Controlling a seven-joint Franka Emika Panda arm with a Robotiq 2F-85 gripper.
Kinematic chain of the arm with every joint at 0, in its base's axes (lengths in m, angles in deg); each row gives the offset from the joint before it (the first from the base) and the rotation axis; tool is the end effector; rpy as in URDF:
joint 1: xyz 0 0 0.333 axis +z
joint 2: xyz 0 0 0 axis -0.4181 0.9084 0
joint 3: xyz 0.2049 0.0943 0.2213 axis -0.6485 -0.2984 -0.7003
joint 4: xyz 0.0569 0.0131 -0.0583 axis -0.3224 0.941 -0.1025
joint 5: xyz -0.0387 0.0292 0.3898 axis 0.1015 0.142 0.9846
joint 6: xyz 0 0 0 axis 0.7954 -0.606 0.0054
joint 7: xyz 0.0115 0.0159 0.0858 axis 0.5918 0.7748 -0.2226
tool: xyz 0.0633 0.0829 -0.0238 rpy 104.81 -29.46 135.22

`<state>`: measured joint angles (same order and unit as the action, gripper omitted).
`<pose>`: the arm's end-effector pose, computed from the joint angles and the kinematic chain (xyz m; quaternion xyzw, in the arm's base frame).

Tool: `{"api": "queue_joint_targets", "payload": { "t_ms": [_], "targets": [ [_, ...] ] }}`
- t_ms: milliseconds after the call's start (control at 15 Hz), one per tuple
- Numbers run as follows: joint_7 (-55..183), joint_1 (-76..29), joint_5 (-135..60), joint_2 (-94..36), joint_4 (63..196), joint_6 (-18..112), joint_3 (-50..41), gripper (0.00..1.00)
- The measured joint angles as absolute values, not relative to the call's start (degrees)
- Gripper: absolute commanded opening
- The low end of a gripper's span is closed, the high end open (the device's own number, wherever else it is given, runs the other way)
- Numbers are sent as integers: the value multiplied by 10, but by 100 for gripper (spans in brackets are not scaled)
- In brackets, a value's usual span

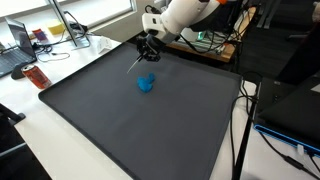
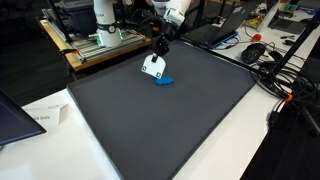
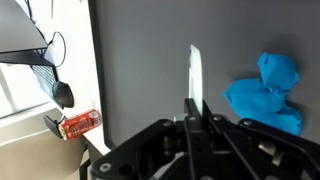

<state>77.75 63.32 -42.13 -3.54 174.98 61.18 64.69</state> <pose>0.4876 0.0936 0.2296 0.9248 0.0610 0.0706 0.3687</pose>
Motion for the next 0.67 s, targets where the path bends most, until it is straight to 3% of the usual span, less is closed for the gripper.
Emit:
{"api": "queue_joint_targets", "payload": {
  "t_ms": [667],
  "targets": [
    [863,620,-436,49,1680,530,582,1]
  ]
}}
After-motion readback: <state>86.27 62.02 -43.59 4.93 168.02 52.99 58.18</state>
